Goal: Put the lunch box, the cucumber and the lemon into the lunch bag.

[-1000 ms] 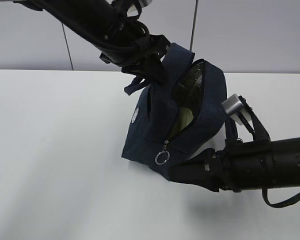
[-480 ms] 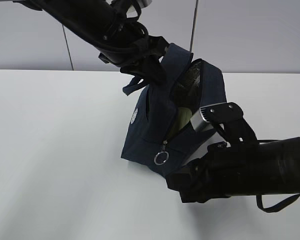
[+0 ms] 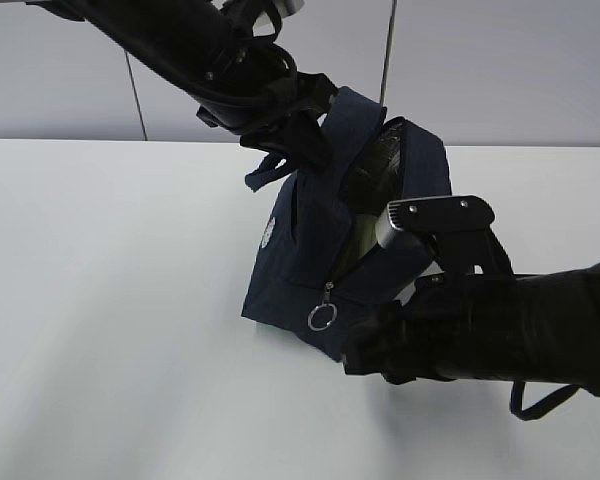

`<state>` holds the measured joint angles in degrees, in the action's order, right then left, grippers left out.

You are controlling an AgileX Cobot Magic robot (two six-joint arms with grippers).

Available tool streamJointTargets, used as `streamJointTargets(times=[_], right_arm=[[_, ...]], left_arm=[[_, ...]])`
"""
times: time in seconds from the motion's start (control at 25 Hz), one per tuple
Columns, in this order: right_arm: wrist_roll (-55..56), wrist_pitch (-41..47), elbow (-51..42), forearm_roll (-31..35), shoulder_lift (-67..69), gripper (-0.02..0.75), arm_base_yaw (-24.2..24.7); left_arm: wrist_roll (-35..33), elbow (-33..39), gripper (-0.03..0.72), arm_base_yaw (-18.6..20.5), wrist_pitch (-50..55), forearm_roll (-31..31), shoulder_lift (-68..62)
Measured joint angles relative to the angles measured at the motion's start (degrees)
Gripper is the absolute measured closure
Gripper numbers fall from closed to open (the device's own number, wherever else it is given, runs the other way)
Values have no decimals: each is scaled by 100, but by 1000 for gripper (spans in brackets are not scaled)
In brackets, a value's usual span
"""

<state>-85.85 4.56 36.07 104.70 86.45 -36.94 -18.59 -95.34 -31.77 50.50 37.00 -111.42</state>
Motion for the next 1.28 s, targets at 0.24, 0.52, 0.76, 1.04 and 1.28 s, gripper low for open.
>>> streamJointTargets(times=[0.24,0.52,0.76,1.04,1.28], right_arm=[[459,180,371,30,233,486,-35],[870,697,511,30,892,281,-43],[1054,596,891,30,1299,245,-48],[1353,123,1057,30,1390,241,-56],[1457,-10,1256,33,1402,244,-56]], left_arm=[[0,0,680,0,22,0,0],[-54,0,680,0,44,-2,0],[-70,-4,680,0,66,-12,0],[-80,-13,680,0,88,-12,0],[-82,-13,680,0,116,-12,0]])
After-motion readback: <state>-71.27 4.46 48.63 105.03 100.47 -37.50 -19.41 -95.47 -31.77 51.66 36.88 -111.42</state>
